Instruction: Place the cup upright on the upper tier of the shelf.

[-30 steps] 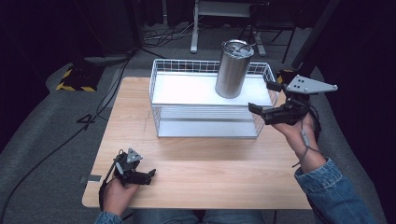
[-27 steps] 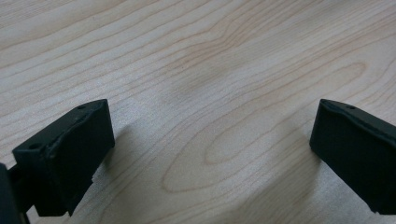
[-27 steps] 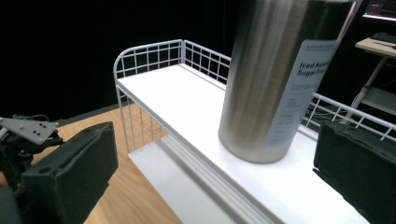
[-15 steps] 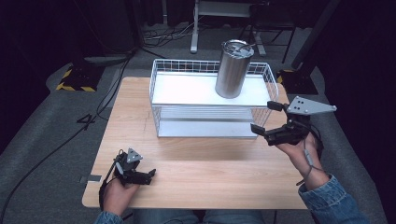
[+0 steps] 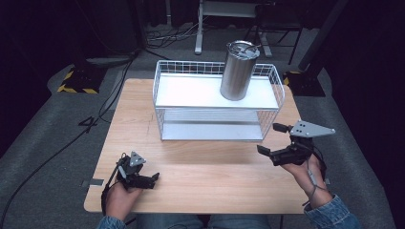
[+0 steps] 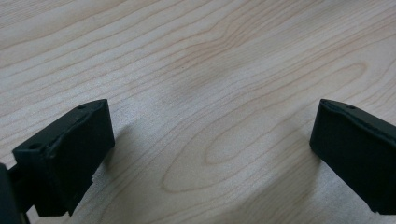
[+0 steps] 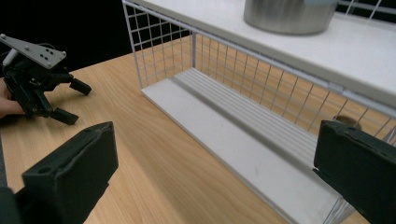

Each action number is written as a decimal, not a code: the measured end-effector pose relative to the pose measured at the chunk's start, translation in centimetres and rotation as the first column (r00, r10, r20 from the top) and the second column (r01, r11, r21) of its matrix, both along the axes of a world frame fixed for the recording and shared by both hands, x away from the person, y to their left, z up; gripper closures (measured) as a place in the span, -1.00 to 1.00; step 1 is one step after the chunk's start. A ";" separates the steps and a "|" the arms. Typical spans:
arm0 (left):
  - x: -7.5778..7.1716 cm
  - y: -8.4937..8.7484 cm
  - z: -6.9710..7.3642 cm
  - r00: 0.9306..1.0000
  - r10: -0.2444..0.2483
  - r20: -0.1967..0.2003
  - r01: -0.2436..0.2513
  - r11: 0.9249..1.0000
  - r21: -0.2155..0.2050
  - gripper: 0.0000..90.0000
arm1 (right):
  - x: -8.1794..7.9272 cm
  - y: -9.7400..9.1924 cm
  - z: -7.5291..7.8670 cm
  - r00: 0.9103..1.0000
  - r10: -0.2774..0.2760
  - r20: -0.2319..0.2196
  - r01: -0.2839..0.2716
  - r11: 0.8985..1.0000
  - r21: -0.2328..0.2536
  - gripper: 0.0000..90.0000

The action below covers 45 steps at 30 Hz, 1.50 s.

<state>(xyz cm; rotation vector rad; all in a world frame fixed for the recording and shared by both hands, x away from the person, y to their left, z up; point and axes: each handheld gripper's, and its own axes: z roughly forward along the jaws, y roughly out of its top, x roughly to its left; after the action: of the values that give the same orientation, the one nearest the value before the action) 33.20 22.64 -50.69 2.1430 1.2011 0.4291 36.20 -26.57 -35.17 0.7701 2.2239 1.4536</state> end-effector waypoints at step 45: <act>0.2 -0.1 0.0 1.000 -0.002 0.000 0.002 1.000 0.000 -1.00 | -0.7 -0.7 -15.1 0.975 -0.136 -0.177 0.104 0.978 -0.179 -0.75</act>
<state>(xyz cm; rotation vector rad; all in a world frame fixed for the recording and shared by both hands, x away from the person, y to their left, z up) 33.43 22.54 -50.69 2.1441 1.1986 0.4284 35.47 -27.26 -50.27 1.0026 2.3558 1.1606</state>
